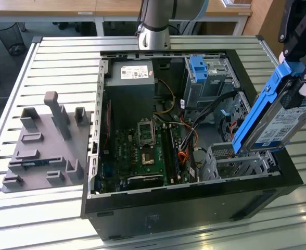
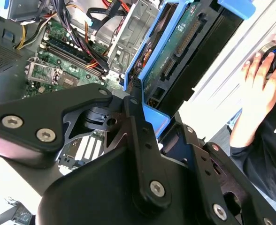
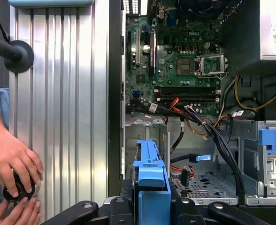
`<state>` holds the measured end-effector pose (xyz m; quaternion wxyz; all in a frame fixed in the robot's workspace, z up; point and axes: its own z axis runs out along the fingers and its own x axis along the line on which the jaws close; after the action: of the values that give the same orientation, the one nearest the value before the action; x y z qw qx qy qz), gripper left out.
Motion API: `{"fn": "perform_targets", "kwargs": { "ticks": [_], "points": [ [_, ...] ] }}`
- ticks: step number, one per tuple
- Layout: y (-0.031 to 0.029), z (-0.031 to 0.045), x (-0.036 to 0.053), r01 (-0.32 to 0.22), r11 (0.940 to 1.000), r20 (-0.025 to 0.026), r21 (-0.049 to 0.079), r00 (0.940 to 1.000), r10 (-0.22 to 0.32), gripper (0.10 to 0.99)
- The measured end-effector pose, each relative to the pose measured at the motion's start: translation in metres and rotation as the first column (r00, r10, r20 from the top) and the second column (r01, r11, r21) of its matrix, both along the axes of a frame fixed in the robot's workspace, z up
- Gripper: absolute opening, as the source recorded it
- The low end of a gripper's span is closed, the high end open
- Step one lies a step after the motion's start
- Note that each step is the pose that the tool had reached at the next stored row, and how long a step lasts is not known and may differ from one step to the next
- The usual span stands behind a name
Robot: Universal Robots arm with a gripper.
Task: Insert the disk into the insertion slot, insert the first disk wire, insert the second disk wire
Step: 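Insert the disk into the insertion slot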
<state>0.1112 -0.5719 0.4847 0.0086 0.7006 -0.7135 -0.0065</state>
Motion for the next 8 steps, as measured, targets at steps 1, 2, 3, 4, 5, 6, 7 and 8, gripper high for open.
{"fn": "perform_targets", "kwargs": {
  "ticks": [1, 2, 3, 4, 5, 6, 7, 8],
  "points": [
    [0.0000, -0.0006, -0.0006, 0.000, 1.0000, 0.0027, 0.000, 1.0000, 0.000, 0.365],
    [0.0000, -0.0012, -0.0012, 0.000, 1.0000, 0.0052, 0.000, 1.0000, 0.000, 0.365],
    [0.0000, -0.0016, -0.0020, 0.000, 1.0000, 0.0072, 0.000, 1.0000, 0.000, 0.365],
    [0.0000, -0.0021, -0.0027, 0.000, 1.0000, 0.0088, 0.000, 1.0000, 0.000, 0.365],
    [0.0001, -0.0026, -0.0034, 0.000, 1.0000, 0.0100, 0.000, 0.9999, 0.000, 0.365],
    [0.0002, -0.0032, -0.0040, 0.000, 1.0000, 0.0107, 0.000, 0.9999, 0.000, 0.365],
    [0.0005, -0.0035, -0.0046, 0.000, 1.0000, 0.0111, 0.000, 0.9999, 0.000, 0.365],
    [0.0012, -0.0039, -0.0052, 0.000, 1.0000, 0.0113, 0.000, 0.9999, 0.000, 0.365]
  ]
}}
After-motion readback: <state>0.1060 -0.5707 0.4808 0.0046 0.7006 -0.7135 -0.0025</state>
